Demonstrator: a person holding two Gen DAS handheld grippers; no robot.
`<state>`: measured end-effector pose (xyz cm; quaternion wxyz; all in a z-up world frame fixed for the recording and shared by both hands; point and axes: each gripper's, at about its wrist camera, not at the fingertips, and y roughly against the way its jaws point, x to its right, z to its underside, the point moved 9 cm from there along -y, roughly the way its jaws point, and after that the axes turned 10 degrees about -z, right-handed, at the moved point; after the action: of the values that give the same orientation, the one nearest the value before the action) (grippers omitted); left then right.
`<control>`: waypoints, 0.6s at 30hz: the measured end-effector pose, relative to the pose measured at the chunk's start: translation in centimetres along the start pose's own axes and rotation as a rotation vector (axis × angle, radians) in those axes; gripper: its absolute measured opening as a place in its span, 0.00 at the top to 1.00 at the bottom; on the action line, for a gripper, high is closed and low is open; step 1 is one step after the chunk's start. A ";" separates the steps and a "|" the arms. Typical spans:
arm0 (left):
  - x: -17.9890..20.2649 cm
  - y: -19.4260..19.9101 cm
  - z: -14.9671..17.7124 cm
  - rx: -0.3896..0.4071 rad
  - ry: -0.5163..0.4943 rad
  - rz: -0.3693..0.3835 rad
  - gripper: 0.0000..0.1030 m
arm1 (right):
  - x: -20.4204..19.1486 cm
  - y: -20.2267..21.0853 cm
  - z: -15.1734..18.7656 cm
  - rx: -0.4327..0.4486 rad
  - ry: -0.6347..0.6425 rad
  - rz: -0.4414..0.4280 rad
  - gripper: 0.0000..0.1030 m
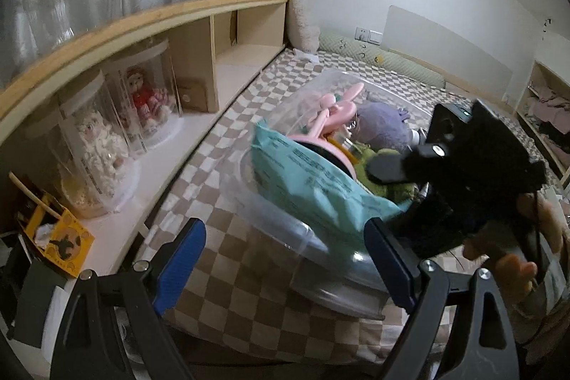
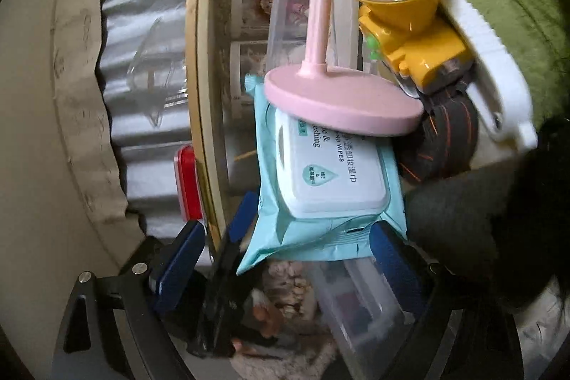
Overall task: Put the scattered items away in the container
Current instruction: 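Lower the blue wipes pack into the box and open the right tool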
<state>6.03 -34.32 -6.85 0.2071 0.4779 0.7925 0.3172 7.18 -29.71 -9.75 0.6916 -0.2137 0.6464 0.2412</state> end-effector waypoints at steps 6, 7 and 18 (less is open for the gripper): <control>-0.3 0.3 0.0 0.012 0.018 0.002 0.12 | -1.1 1.6 0.4 0.009 0.026 0.042 0.08; -0.3 0.6 -0.2 0.020 0.024 0.006 0.12 | -1.7 2.1 0.4 0.019 0.045 0.050 0.08; 1.1 3.0 -1.2 0.076 0.007 0.013 0.12 | -9.9 4.1 1.9 0.066 0.331 0.093 0.08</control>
<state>6.64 -32.72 -3.88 0.1841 0.4896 0.8014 0.2901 5.74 -25.86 0.28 0.5704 -0.1977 0.7681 0.2133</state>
